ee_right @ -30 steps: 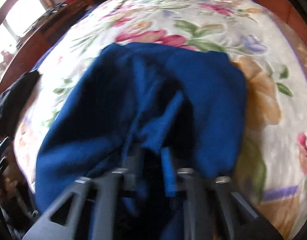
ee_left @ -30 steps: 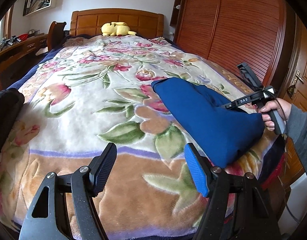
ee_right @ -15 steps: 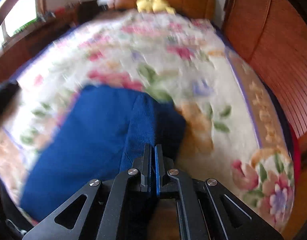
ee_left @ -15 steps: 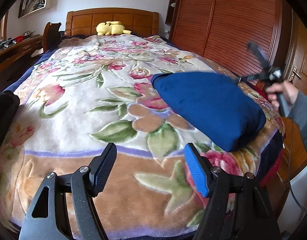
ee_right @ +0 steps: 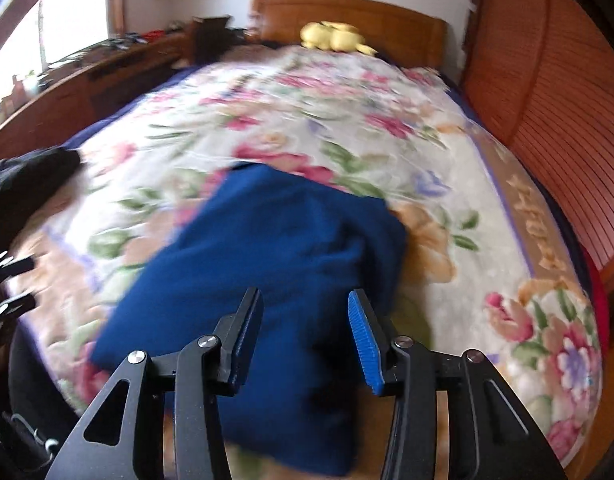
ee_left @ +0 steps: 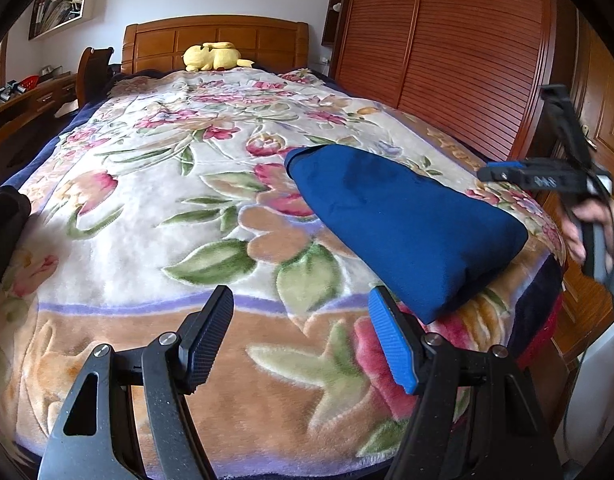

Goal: Fold large clothes

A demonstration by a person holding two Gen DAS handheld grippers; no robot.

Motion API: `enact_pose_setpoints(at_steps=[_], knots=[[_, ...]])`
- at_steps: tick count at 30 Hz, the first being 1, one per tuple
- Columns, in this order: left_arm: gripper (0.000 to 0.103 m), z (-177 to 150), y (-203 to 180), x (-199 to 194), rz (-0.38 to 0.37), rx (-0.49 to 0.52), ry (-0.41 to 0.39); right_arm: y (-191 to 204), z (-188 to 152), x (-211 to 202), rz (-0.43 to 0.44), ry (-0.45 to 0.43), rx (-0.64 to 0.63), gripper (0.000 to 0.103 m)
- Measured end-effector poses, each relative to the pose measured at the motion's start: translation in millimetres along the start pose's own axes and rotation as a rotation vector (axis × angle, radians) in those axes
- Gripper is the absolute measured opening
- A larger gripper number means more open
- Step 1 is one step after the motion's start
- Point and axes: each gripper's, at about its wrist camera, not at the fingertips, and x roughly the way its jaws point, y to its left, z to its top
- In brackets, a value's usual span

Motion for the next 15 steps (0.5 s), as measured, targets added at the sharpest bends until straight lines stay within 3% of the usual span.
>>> enact_pose_setpoints(at_steps=[6,15], knots=[[0.071,-0.1,0.8,-1.2,0.011,-0.003,0.002,20.3,-35.1,6.8,0.092,-0.003,-0.024,0.046],[0.071,-1.1,3.5,-0.1,0.008,-0.009,0.004,-6.7,-66.8,32.8,0.026,0.055,-0.018,0.046]])
